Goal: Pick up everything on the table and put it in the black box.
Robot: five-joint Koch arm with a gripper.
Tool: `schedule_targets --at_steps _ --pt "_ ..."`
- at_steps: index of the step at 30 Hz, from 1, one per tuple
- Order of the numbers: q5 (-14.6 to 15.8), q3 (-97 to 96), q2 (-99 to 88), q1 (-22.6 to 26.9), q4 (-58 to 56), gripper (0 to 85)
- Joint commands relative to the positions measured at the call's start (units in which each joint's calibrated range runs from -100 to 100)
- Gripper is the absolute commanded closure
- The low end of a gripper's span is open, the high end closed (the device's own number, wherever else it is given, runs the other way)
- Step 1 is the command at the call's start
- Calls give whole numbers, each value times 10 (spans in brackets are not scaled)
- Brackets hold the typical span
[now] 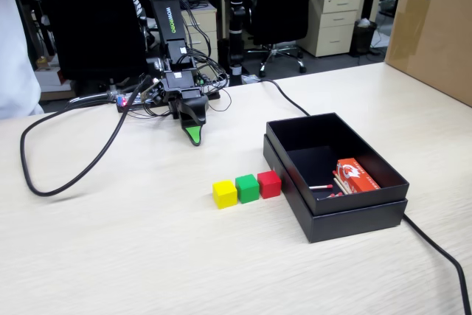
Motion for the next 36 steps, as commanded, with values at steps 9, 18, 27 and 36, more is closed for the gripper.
schedule_targets --at_steps 9,18,27,36 --pt "-1 -19 -1 0 -14 351" --pt "-2 -11 1 2 -15 360" --pt "0 110 37 -16 -142 362" --pt "8 343 164 -28 -295 364"
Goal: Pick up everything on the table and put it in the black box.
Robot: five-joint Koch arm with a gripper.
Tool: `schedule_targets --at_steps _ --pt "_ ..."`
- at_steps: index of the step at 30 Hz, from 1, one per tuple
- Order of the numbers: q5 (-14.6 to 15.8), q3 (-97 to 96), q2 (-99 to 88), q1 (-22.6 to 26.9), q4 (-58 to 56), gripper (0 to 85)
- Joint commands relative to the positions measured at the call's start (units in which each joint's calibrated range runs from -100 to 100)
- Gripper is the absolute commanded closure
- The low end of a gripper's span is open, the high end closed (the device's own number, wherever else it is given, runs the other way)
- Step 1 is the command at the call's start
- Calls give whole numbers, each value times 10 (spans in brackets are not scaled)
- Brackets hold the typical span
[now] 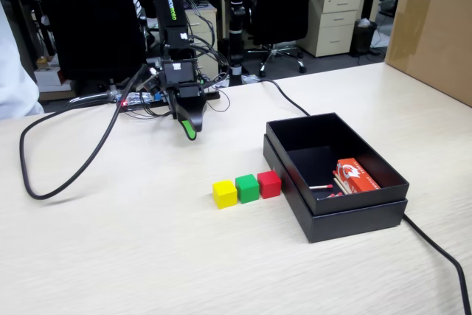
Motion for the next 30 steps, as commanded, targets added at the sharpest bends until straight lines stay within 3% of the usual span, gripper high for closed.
schedule_targets --at_steps 1,5,15,30 --pt "6 59 35 -5 -24 367" --pt "6 104 74 -10 -44 382" --pt "6 332 209 -3 -240 380" --pt "-6 485 329 6 -268 383"
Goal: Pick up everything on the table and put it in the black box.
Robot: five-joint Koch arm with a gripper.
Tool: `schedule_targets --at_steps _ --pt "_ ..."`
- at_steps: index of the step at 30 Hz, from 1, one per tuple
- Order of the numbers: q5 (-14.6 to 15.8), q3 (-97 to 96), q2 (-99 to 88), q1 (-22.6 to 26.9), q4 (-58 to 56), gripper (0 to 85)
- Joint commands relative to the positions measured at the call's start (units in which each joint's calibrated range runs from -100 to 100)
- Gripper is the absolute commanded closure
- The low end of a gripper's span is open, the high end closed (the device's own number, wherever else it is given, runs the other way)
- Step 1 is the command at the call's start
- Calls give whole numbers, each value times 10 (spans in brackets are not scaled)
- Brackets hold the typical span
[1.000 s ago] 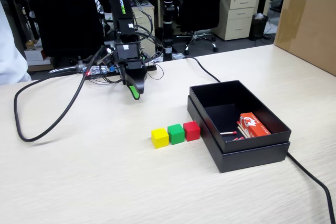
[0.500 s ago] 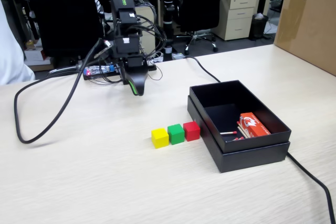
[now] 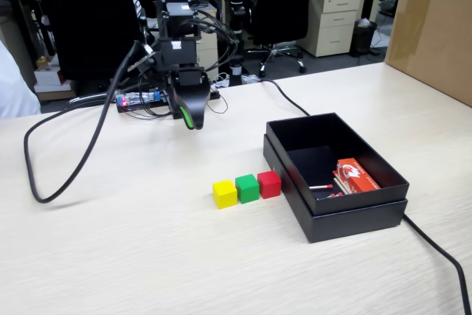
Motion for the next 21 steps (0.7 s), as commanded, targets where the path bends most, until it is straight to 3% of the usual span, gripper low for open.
schedule_targets --at_steps 1,21 --pt "-3 64 22 3 -18 383" --pt "16 274 363 15 -18 384"
